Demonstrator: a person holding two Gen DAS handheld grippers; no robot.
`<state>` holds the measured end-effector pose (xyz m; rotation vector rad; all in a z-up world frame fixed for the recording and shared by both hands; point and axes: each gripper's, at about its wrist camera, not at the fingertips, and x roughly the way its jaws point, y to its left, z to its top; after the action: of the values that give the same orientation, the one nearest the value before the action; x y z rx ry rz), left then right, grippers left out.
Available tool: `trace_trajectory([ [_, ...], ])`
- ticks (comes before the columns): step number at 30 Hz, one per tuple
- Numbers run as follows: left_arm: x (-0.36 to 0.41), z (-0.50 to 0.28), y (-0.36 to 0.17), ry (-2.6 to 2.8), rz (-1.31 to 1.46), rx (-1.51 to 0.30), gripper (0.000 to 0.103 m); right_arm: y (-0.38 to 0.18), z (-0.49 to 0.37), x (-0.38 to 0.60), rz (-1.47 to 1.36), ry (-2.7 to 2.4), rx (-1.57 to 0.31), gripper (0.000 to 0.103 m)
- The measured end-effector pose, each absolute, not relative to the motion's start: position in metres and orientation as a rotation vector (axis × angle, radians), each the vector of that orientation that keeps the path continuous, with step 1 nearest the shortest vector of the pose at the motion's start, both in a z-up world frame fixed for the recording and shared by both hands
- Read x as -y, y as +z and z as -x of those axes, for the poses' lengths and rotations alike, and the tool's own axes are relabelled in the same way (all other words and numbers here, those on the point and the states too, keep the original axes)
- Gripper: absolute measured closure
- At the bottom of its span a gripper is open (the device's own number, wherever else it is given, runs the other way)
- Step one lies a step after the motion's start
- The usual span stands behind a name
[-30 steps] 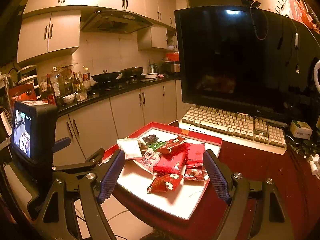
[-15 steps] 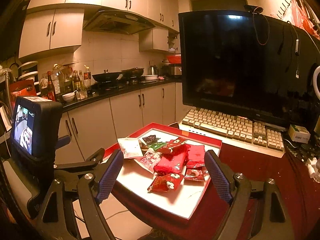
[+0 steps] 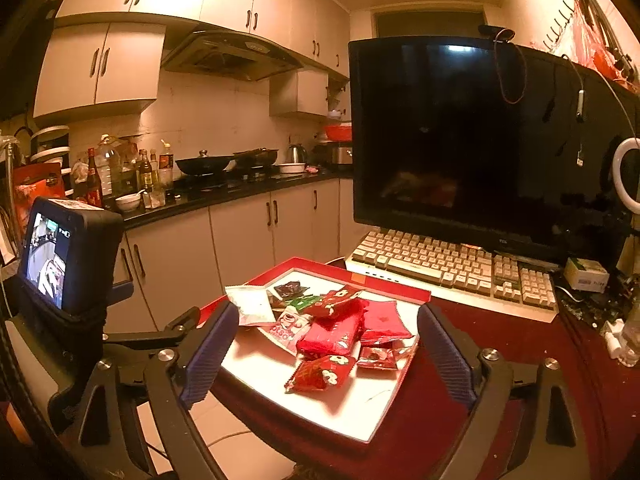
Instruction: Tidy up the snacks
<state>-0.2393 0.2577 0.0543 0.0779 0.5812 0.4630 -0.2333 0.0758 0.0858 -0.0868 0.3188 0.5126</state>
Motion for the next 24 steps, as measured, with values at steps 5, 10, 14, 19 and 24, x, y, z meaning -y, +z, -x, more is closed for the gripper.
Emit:
trace_trajectory([
  [5,-0.2589,0.2385,0.0521,0.460,-0.069,-0.588,0.020,0.0835,0.2325,-0.0770,0.099,0.506,-0.320,0.009],
  [10,-0.2598,0.2383,0.0518,0.461,-0.069,-0.586,0.020,0.0813,0.2329,-0.0806,0.120,0.498,-0.325,0.009],
  [14,-0.2600,0.2379,0.0510,0.460,-0.064,-0.594,0.020,0.0808,0.2330,-0.0822,0.129,0.495,-0.329,0.009],
  [19,-0.2584,0.2371,0.0491,0.462,-0.063,-0.599,0.020,0.0804,0.2332,-0.0825,0.129,0.495,-0.329,0.009],
  [24,-0.2561,0.2379,0.0492,0.468,-0.072,-0.591,0.020,0.0803,0.2333,-0.0829,0.128,0.493,-0.328,0.009],
])
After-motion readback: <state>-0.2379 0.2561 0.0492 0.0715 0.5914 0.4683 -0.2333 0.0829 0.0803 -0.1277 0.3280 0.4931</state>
